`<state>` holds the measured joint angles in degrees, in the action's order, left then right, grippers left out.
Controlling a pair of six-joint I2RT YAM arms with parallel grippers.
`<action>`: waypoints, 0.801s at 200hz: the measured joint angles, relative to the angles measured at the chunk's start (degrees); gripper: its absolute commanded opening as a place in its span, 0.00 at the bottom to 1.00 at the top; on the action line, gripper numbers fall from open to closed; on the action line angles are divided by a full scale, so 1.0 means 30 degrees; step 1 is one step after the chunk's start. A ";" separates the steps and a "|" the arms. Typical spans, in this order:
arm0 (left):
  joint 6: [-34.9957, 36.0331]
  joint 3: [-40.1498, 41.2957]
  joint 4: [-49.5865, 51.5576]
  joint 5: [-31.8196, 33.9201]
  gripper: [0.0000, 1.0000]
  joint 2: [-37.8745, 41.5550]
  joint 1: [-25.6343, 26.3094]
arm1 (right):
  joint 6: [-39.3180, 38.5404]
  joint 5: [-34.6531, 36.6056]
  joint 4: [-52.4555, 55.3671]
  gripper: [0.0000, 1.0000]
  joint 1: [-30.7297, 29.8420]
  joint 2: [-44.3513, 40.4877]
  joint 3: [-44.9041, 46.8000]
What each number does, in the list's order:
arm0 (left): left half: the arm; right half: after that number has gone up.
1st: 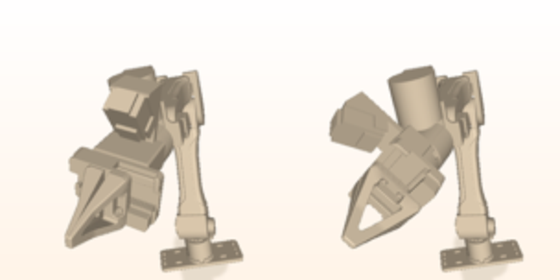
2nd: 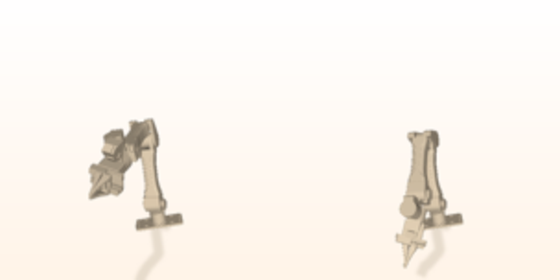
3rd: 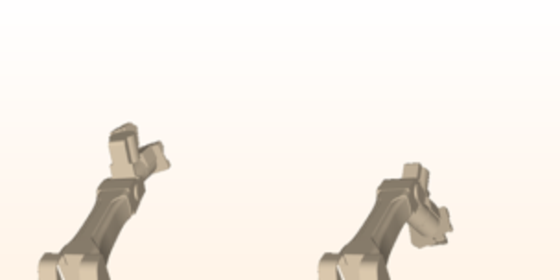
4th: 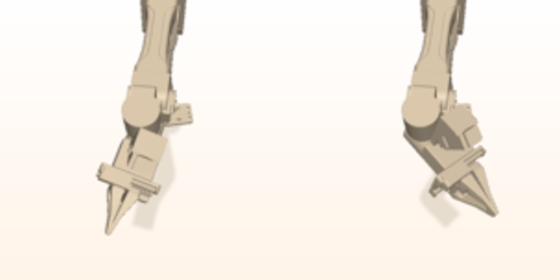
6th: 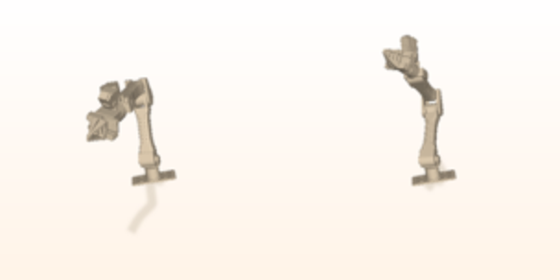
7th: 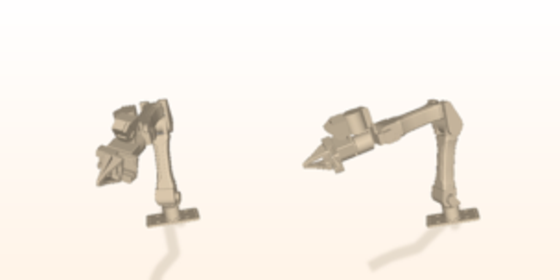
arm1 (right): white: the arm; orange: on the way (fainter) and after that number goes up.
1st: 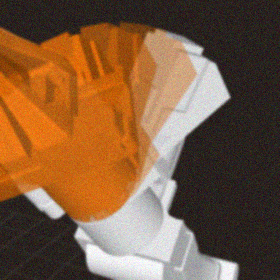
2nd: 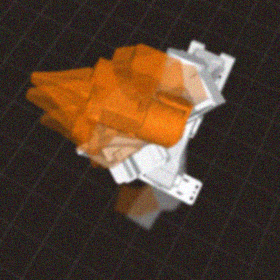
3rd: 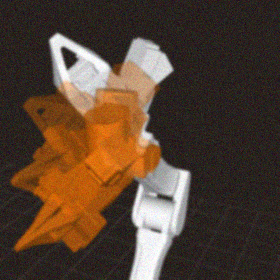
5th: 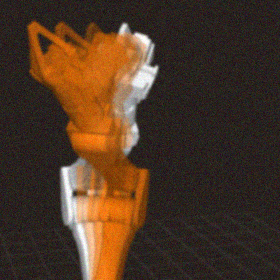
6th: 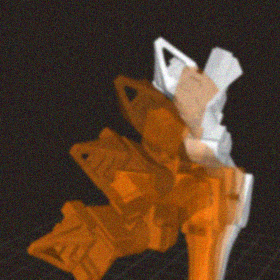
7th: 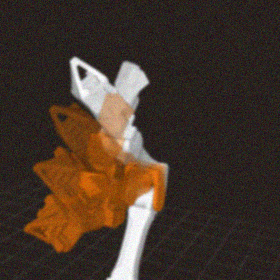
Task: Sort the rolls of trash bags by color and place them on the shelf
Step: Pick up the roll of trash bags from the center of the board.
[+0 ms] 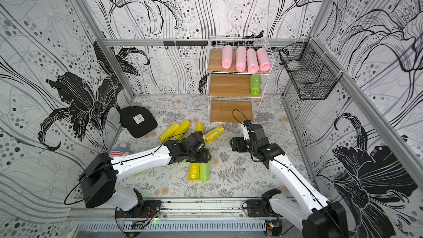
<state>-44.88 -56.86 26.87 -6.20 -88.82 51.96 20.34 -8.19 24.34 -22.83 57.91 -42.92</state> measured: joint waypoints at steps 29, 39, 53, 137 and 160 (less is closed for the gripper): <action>-0.1195 0.0000 0.0270 0.1100 0.55 -0.0940 0.0590 | 0.0007 0.0000 -0.0430 0.87 0.0000 -0.0036 0.0211; -0.1435 -0.0036 0.0408 0.1464 0.55 -0.1151 0.0714 | 0.0007 0.0007 -0.0510 0.87 0.0000 -0.0080 0.0401; -0.1581 -0.0408 0.0758 0.1865 0.57 -0.1559 0.0809 | 0.0007 0.0007 -0.0568 0.87 0.0000 -0.0109 0.0634; -0.1785 -0.2237 0.1042 0.3861 0.58 -0.4277 0.0933 | 0.0000 0.0146 -0.0699 0.88 0.0000 -0.0685 0.1231; -0.1763 -0.2863 0.0663 0.3949 0.52 -0.5260 0.0940 | 0.0000 0.0146 -0.0685 0.88 0.0000 -0.0685 0.1231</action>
<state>-50.17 -65.45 28.86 5.65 -104.60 54.78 20.34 -7.75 22.28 -22.83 55.86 -39.22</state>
